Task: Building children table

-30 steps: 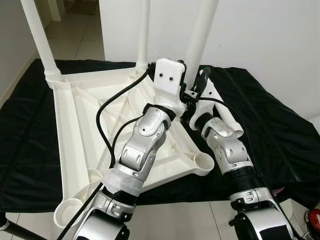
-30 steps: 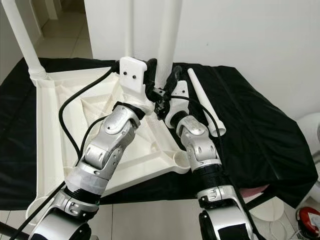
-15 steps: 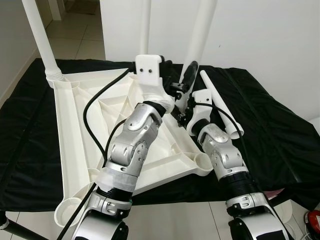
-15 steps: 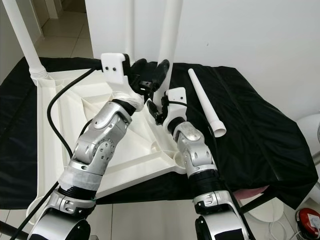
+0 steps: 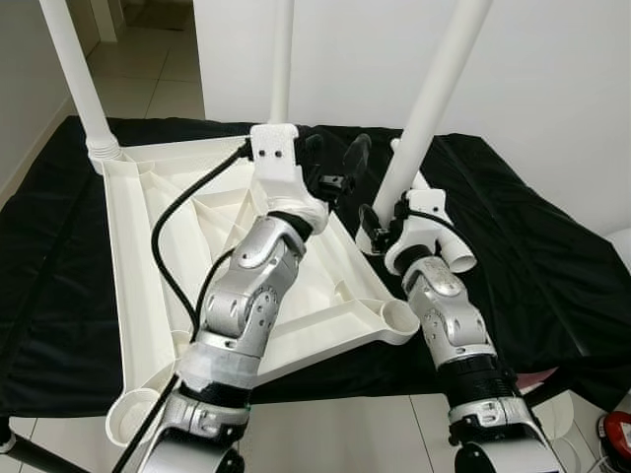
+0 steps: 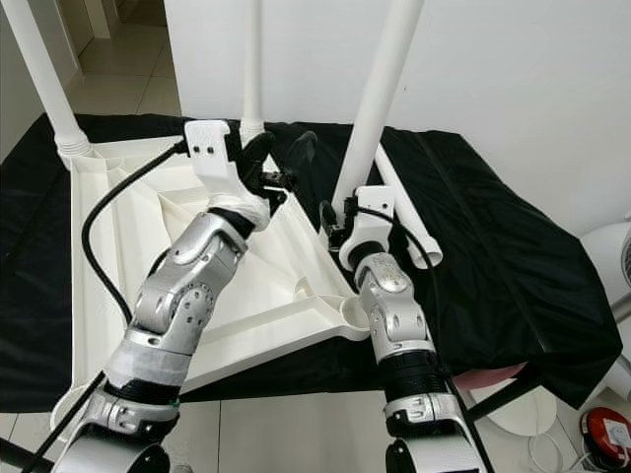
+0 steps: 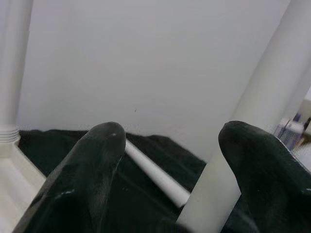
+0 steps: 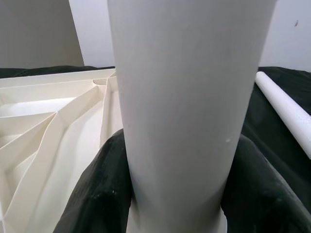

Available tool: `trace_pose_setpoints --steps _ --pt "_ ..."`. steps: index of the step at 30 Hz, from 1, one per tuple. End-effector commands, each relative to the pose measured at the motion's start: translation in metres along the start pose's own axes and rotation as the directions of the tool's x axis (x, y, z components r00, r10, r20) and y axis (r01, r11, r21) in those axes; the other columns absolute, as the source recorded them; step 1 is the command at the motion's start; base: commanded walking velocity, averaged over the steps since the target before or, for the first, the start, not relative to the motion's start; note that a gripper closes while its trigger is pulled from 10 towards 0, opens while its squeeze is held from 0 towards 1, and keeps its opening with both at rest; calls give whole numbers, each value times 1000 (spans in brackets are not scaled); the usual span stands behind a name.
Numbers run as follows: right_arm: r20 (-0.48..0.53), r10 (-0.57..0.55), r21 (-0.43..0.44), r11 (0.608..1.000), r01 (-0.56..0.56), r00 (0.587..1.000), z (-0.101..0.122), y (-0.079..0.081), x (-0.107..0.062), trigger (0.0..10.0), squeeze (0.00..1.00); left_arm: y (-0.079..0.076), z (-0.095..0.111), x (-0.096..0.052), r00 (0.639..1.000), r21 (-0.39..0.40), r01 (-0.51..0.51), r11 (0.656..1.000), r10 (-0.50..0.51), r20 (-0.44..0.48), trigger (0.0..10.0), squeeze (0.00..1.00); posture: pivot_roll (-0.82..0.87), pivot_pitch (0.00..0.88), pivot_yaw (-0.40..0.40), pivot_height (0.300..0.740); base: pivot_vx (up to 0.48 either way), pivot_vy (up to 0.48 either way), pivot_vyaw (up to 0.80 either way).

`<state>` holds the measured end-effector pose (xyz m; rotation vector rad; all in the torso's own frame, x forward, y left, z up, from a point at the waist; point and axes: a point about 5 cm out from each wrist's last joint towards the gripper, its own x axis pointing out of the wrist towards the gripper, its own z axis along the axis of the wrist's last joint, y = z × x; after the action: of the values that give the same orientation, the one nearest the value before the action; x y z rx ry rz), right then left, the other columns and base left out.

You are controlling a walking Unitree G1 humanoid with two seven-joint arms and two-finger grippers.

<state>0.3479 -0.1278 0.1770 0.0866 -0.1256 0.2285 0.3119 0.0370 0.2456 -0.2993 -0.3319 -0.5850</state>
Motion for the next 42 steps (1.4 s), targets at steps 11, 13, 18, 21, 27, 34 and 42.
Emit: trace_pose_setpoints --steps 11,13,18,21,27,34,42 --pt "42 -23 -15 1000 24 999 1 -7 -13 10000 0 -19 -36 -33 937 126 317 940 -289 -196 10000 0 -1 0 -105 740 0 0 0" --pt "42 -17 -11 1000 18 999 0 -6 -16 10000 0 -20 -41 -39 919 136 356 924 -320 -229 10000 0 -1 0 -107 740 0 0 0" --pt "41 -4 -5 1000 4 999 -2 -5 -21 10000 0 -21 -51 -50 880 166 433 886 -376 -291 10000 0 -1 0 -109 740 0 0 0" --pt "34 -4 -2 1000 4 999 -5 -4 -27 10000 0 -21 -62 -61 827 173 508 844 -421 -372 10000 0 -2 0 -110 740 0 0 0" --pt "41 -6 7 1000 6 999 -5 -3 -37 10000 0 -18 -76 -74 762 202 580 789 -438 -478 10000 0 -4 0 -104 740 0 0 0" --pt "59 0 32 999 -2 998 -6 4 -56 10000 0 -15 -81 -82 729 231 614 755 -431 -531 10000 0 -8 0 -102 740 0 0 0" --pt "31 16 57 998 -18 999 -18 10 -87 10000 0 -11 -74 -78 758 226 582 781 -420 -499 10000 0 -25 0 -94 740 0 0 0"
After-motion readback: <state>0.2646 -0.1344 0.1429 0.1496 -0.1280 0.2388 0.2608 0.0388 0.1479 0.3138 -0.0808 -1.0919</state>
